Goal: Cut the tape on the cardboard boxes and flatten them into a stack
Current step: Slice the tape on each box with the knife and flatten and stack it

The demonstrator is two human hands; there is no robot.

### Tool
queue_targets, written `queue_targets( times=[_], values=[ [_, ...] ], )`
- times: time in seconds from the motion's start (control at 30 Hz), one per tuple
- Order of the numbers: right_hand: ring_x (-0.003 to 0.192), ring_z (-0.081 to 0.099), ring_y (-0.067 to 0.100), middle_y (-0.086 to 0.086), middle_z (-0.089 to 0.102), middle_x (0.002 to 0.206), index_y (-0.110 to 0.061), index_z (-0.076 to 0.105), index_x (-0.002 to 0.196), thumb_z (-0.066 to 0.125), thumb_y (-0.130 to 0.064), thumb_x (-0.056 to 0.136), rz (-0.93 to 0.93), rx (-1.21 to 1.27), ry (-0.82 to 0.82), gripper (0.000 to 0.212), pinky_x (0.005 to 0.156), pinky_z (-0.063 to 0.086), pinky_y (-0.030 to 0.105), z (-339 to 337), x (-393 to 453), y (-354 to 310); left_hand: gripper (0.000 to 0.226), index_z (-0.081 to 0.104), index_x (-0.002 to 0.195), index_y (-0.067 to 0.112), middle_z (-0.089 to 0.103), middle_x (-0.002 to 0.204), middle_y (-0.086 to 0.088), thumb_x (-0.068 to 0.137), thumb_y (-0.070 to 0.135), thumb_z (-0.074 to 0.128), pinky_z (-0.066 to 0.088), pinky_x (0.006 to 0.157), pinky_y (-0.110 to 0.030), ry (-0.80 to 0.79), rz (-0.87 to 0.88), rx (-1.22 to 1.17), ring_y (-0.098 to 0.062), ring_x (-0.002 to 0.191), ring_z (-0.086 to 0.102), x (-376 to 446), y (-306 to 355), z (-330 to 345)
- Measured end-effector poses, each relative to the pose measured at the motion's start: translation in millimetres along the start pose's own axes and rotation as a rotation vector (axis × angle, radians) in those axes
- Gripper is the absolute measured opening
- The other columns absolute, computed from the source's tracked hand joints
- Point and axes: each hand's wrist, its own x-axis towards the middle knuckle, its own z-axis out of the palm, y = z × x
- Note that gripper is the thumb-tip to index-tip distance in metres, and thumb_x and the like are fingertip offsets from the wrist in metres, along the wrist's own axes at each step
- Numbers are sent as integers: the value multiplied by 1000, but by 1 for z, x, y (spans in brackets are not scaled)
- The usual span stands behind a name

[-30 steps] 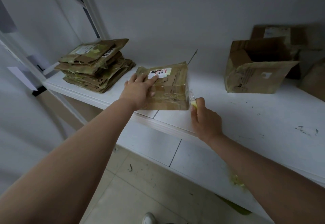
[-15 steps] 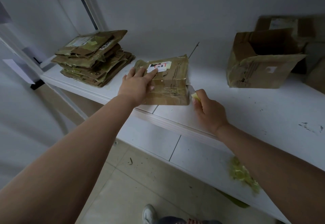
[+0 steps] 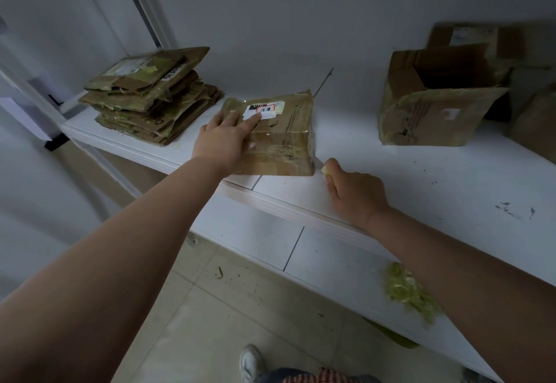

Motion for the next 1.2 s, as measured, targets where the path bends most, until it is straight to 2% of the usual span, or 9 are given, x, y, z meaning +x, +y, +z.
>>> queue_targets(
  times=[0.13,0.3,0.43,0.53,0.73,0.9,1.0,1.1,1.2],
  values=[
    [55,45,25,1,50,66,-14,41,115,28,-29,101,12,-15,45,24,54,33,30,-1,-7,0,57,13,151,41,24,158,-6,101,39,39,25,115,-49,-5,-61,29,-37,144,16,-9,7,-9],
    [46,51,26,6,57,58,-9,50,104,33,-28,100,15,110,282,26,44,40,29,4,-9,1,61,30,146,33,51,135,-8,92,56,48,40,92,-41,142,-184,108,-35,121,42,-26,32,-20],
    [47,49,27,12,53,60,-6,55,88,48,-21,92,-19,122,439,17,40,34,25,6,-9,0,64,39,144,33,48,132,-9,88,62,51,32,102,-42,169,-78,117,-33,123,37,-31,20,-24],
    [53,52,31,13,54,64,-3,55,84,60,-6,86,-46,142,463,6,41,37,29,7,-8,-1,67,44,144,22,37,146,-13,86,49,63,24,114,-48,110,16,-93,-37,140,24,-27,4,-22],
    [63,55,30,9,57,76,-9,58,90,60,-10,86,-86,162,309,5,47,44,33,9,-5,2,49,52,138,15,55,138,-7,92,32,61,39,97,-39,163,78,-193,-29,130,46,-26,5,-14],
    [63,63,29,3,66,74,-16,69,88,55,-20,84,-144,205,409,14,47,46,29,7,8,-22,37,61,128,13,64,126,-9,94,25,59,41,89,-38,284,73,-203,-33,114,57,-30,7,-9],
    [80,66,26,-1,67,107,-19,69,106,63,-13,83,-274,164,380,25,51,52,31,7,23,-40,36,61,128,15,64,126,-10,95,27,57,41,89,-38,286,73,-212,-34,112,57,-28,5,-8],
    [103,62,24,-8,52,136,-25,56,129,59,-11,88,-238,144,222,43,65,53,35,3,37,-50,37,60,129,17,64,126,-8,95,30,56,40,90,-37,266,75,-220,-33,111,57,-25,1,-6],
    [100,59,27,-7,40,138,-26,42,137,49,-25,95,-183,70,61,43,73,49,38,-2,49,-58,37,60,130,18,63,127,-6,95,31,55,39,91,-36,246,89,-220,-30,113,56,-23,-1,-4]
  ],
)
